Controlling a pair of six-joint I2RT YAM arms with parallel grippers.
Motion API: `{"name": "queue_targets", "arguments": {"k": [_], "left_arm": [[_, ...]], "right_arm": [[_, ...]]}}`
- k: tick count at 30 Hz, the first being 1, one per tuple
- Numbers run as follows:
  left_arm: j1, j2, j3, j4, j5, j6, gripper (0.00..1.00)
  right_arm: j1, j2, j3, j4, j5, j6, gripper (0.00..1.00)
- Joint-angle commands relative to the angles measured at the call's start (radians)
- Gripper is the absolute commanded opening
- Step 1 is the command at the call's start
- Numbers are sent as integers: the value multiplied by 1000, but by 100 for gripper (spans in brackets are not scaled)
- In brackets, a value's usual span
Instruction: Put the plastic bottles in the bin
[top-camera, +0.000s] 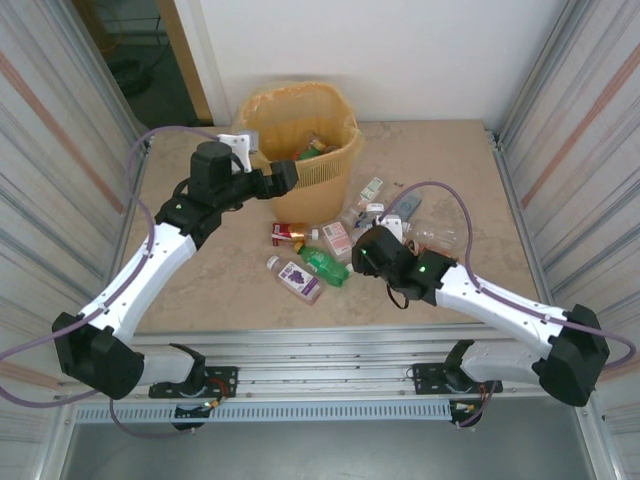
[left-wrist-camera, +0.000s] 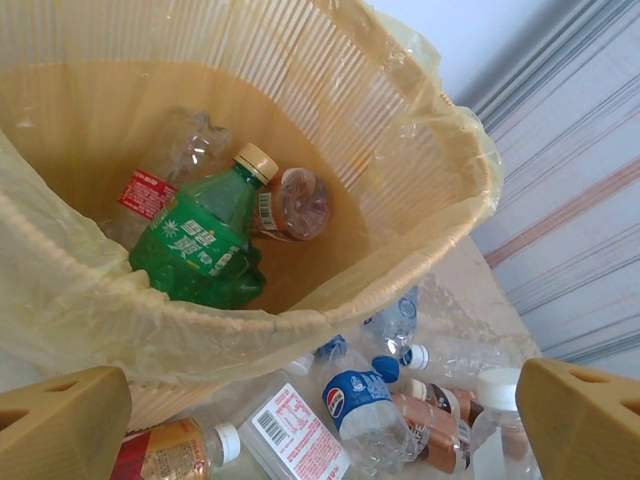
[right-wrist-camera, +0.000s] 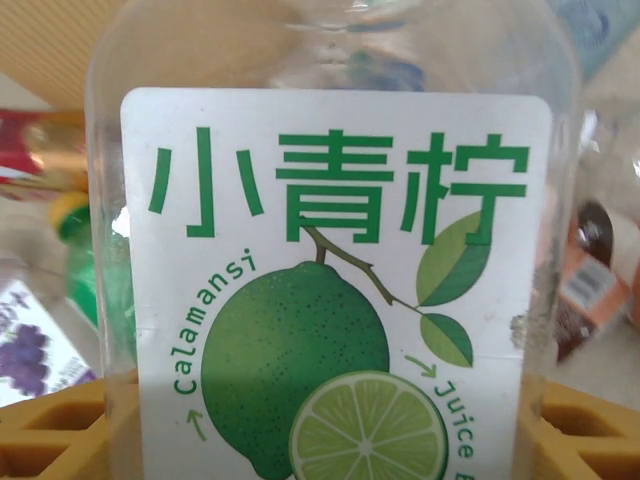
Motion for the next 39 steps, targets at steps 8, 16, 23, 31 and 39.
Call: {"name": "queue_targets", "arguments": {"k": [8,16,23,31,39], "left_arm": [[-97,19,100,-109,89,95,99],[-175,24,121,-160,92,137,99],[-214,9,67,-90,82,112,98],[-234,57,74,-79,109,98,92],[-241,85,72,-33,148,75,71]], "right_arm": [[-2,-83,-40,357,-89,-353,44],[-4,-68,-3,483,-177,-470,44],[-3,-29,30,555,-234,-507,45],[-2,17,83,586,-276,-530,45],[-2,38,108,593,-295,-539,48]]}}
